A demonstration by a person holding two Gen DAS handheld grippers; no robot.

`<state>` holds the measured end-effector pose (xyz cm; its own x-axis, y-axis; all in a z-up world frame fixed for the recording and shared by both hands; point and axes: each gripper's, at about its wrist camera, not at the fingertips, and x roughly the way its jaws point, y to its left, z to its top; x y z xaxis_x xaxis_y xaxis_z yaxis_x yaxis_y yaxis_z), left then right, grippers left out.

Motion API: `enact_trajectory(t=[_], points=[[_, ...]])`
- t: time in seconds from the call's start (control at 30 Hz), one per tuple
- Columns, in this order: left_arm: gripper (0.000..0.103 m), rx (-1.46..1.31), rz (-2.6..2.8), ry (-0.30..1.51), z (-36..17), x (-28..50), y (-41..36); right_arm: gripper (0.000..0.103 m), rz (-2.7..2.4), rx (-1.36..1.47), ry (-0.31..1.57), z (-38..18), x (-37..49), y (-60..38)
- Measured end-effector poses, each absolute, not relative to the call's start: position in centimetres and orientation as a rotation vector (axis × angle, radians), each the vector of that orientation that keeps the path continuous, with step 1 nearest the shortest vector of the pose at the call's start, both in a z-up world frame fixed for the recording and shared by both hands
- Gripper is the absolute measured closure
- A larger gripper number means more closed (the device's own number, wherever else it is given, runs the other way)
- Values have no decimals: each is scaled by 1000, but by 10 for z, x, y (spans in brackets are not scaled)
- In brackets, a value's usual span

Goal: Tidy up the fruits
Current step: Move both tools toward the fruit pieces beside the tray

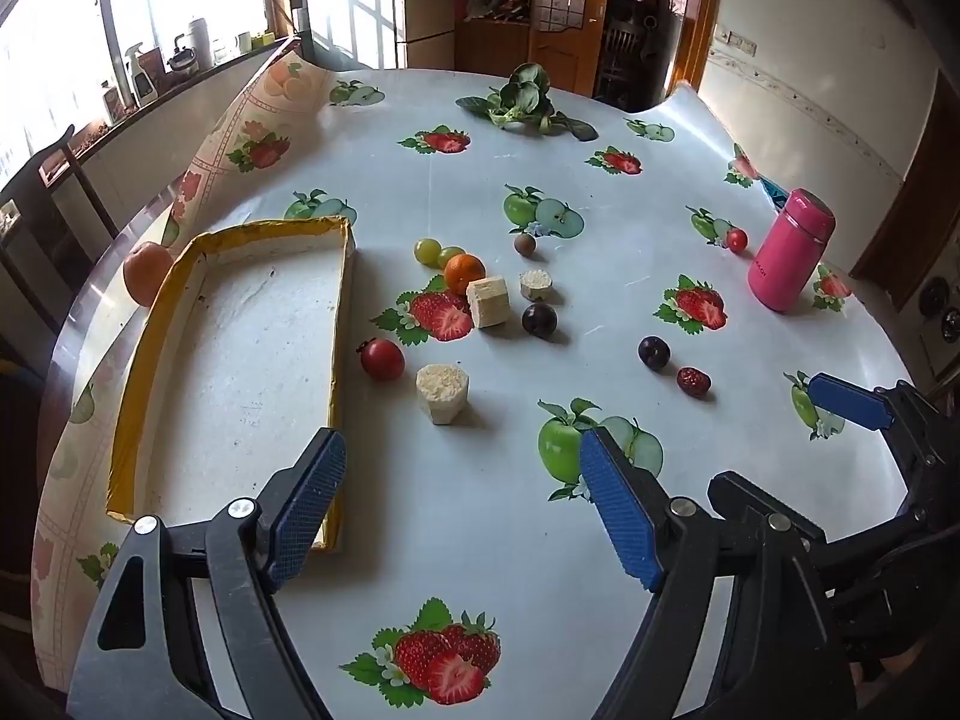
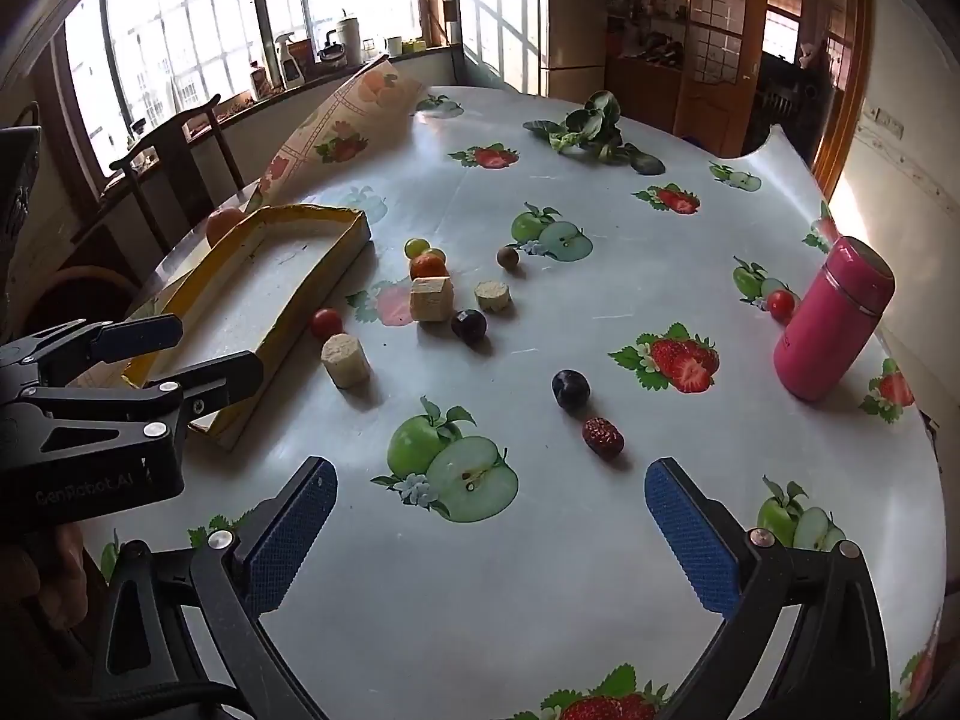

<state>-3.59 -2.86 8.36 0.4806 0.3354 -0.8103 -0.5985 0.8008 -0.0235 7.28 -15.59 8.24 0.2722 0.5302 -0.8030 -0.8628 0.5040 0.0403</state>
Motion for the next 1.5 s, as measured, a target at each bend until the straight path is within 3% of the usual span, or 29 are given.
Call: enact_trajectory(t=[1.07,1.5], points=[[23,-370,564,954,62,-32,-21,0,976,-449,925,69,83,-152],[23,-454,477,1003,38,-13,-18,0,906,-334,994,50,125,-178]])
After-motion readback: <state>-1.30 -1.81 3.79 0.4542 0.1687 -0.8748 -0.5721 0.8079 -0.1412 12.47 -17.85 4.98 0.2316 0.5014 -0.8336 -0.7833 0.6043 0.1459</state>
